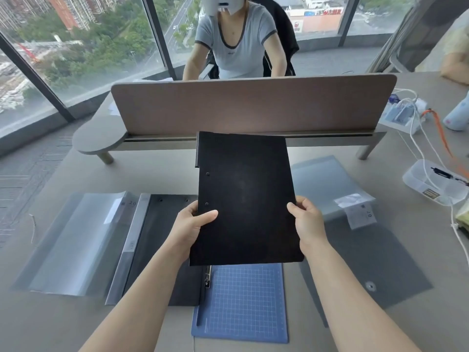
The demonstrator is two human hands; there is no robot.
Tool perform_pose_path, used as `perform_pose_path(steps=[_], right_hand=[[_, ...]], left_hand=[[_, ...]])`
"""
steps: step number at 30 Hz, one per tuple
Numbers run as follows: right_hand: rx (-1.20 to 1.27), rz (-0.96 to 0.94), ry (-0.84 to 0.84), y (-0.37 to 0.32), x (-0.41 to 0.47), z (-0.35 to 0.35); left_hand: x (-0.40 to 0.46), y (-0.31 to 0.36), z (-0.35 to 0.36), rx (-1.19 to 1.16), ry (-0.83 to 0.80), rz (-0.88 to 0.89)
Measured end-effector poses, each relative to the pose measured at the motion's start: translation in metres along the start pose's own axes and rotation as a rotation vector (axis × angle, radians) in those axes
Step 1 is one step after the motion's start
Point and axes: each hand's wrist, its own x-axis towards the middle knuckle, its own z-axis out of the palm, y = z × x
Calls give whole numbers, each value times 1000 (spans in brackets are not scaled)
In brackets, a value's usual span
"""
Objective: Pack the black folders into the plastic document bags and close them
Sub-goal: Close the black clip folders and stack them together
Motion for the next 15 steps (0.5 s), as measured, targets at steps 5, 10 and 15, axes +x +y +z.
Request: perform_pose_path(steps=[5, 10, 15], right_hand=[[-56, 56, -49, 18, -5, 25], [-126, 66, -117, 36, -15, 55], [-228, 88, -215, 59, -24, 95]], left_hand=[[5, -15, -30, -18, 12, -37], [8, -26, -66, -16, 38, -77], [6, -42, -120, -16, 137, -141]])
